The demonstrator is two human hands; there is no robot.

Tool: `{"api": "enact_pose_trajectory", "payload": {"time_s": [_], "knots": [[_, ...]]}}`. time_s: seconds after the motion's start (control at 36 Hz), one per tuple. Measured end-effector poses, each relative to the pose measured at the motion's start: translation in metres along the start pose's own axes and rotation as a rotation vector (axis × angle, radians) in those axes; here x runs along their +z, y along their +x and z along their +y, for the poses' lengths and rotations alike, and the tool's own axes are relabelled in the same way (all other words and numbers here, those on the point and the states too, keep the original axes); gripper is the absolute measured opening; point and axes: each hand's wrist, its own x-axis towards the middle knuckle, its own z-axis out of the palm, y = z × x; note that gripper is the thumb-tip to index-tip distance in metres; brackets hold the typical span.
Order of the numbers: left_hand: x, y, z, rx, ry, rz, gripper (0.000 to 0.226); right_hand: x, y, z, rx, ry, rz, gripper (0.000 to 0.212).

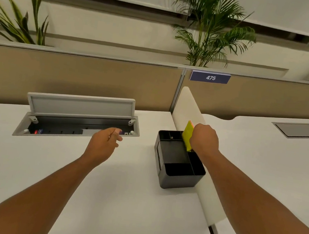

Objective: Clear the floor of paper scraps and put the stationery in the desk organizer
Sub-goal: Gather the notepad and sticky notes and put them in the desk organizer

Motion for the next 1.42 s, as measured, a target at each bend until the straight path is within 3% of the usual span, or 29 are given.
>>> {"api": "enact_pose_trajectory", "payload": {"time_s": [0.58, 0.72, 0.92, 1.22, 1.42], "knots": [[0.003, 0.021, -0.022, -0.001, 0.039, -0.019, 0.039, 0.045, 0.009, -0.007, 0.041, -0.090, -0.130, 0.028], [-0.003, 0.017, -0.019, -0.008, 0.020, -0.005, 0.037, 0.035, 0.000, -0.005, 0.035, -0.069, -0.065, 0.030], [-0.005, 0.003, -0.002, 0.058, 0.046, 0.004, 0.031, 0.021, -0.024, -0.017, -0.093, -0.065, 0.080, 0.015], [-0.018, -0.035, 0.028, 0.168, 0.097, -0.021, 0.028, 0.004, -0.068, -0.022, -0.103, 0.002, 0.162, 0.015], [-0.028, -0.066, 0.024, 0.112, 0.065, 0.032, 0.026, -0.003, -0.107, -0.018, -0.132, 0.050, 0.173, 0.019]]}}
